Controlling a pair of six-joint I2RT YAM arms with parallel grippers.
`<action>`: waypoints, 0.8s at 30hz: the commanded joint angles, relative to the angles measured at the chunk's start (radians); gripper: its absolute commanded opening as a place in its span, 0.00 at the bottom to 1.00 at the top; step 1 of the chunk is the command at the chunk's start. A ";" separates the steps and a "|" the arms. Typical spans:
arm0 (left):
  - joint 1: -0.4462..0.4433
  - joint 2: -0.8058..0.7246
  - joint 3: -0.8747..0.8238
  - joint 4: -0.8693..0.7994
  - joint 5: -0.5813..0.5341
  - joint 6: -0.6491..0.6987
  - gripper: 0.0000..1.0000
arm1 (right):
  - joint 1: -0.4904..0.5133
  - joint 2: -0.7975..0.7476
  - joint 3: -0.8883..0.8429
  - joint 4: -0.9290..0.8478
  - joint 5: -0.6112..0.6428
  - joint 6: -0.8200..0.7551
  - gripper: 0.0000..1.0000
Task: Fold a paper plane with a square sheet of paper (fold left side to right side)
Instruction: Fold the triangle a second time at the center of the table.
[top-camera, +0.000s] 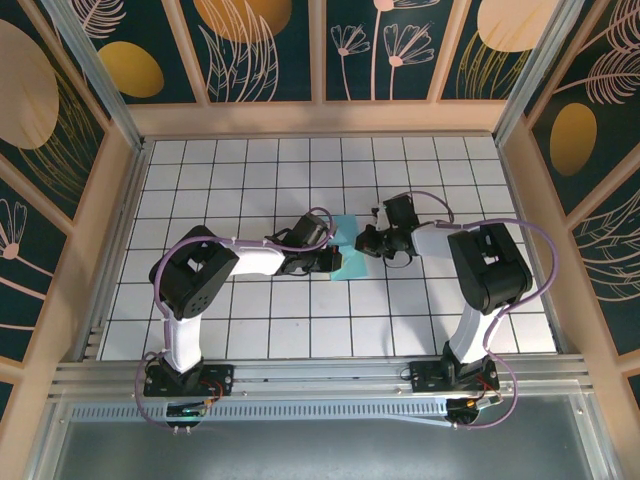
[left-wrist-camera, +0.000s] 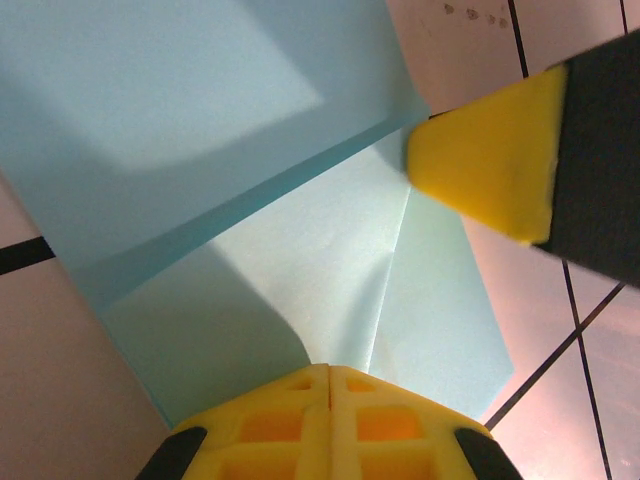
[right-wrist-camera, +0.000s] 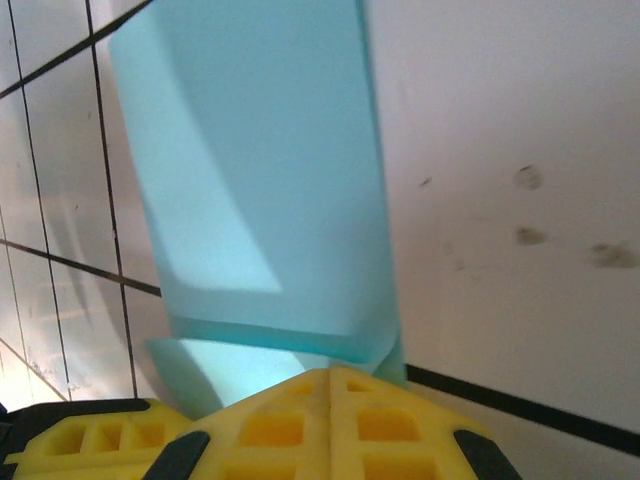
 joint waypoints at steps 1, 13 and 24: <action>0.006 0.057 -0.049 -0.129 -0.083 0.012 0.00 | -0.036 0.020 0.021 -0.021 0.009 -0.037 0.00; 0.005 0.046 -0.056 -0.109 -0.074 0.005 0.00 | -0.061 -0.076 0.042 -0.079 0.018 -0.071 0.00; 0.006 0.048 -0.052 -0.111 -0.071 0.010 0.00 | 0.084 -0.086 -0.074 0.068 -0.029 0.057 0.00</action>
